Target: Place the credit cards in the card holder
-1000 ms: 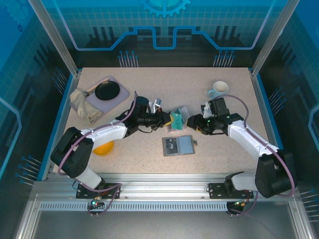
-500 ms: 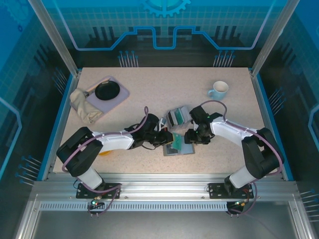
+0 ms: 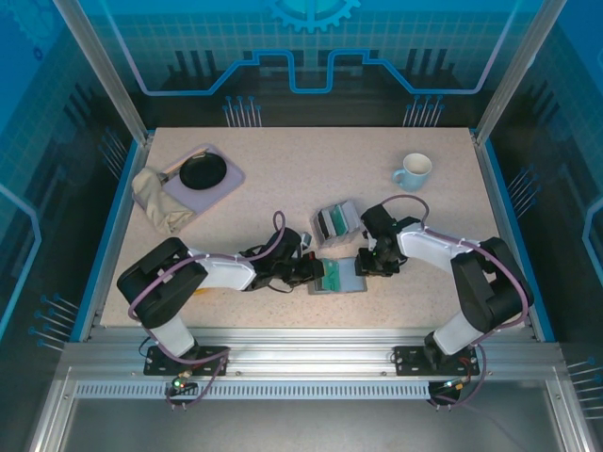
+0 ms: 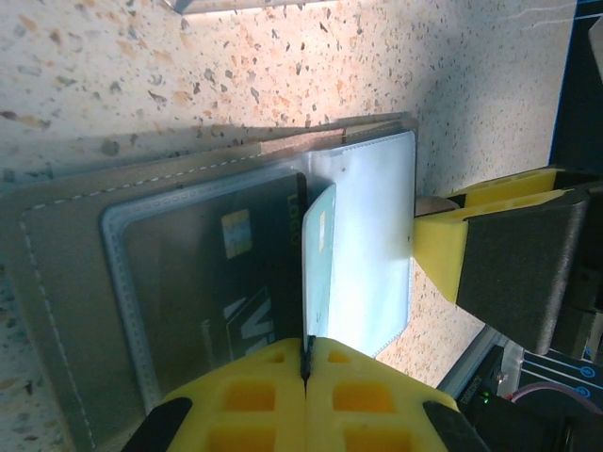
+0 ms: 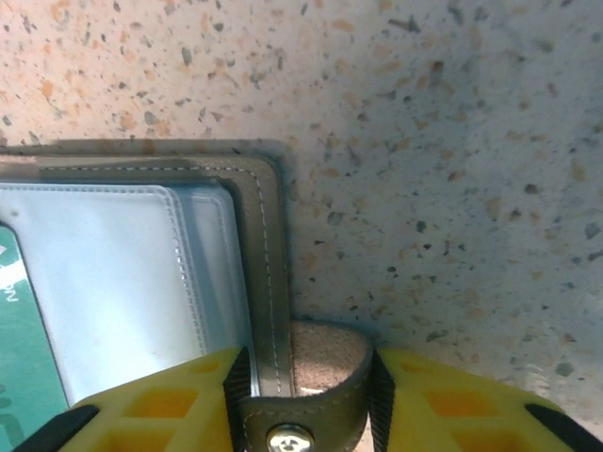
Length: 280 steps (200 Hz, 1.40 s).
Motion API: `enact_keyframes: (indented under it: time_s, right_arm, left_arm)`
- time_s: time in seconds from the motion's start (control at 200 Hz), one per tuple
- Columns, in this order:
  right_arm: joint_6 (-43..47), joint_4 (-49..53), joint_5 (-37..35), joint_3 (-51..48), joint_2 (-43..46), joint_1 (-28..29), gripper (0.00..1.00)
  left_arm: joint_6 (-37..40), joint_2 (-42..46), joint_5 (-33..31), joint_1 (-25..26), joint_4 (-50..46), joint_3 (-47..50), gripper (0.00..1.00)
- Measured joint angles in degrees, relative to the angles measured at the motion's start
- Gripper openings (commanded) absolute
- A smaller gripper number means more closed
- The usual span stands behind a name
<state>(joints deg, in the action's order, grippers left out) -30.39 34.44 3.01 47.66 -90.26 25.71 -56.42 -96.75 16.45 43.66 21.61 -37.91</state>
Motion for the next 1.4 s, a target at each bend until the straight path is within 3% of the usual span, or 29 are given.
enact_keyframes:
  time_s: [0.24, 0.685, 1.025, 1.4]
  right_arm:
    - [-0.1, -0.5, 0.8, 0.0, -0.3, -0.4, 0.18]
    - [-0.3, -2.1, 3.0, -0.8, -0.7, -1.6, 0.15]
    - [-0.7, -2.8, 4.3, -1.5, -0.3, -2.5, 0.15]
    - [-0.9, -3.1, 5.0, -1.8, -0.3, -2.9, 0.15]
  left_arm:
    - [-0.6, -0.3, -0.2, 0.0, 2.4, 0.5, 0.01]
    - [-5.2, -5.5, -0.2, 1.2, 11.0, 0.5, 0.00]
    - [-2.2, 8.0, -4.5, 1.2, -0.2, 0.6, 0.02]
    - [-4.7, 4.7, -6.6, 1.2, -0.7, 2.7, 0.01]
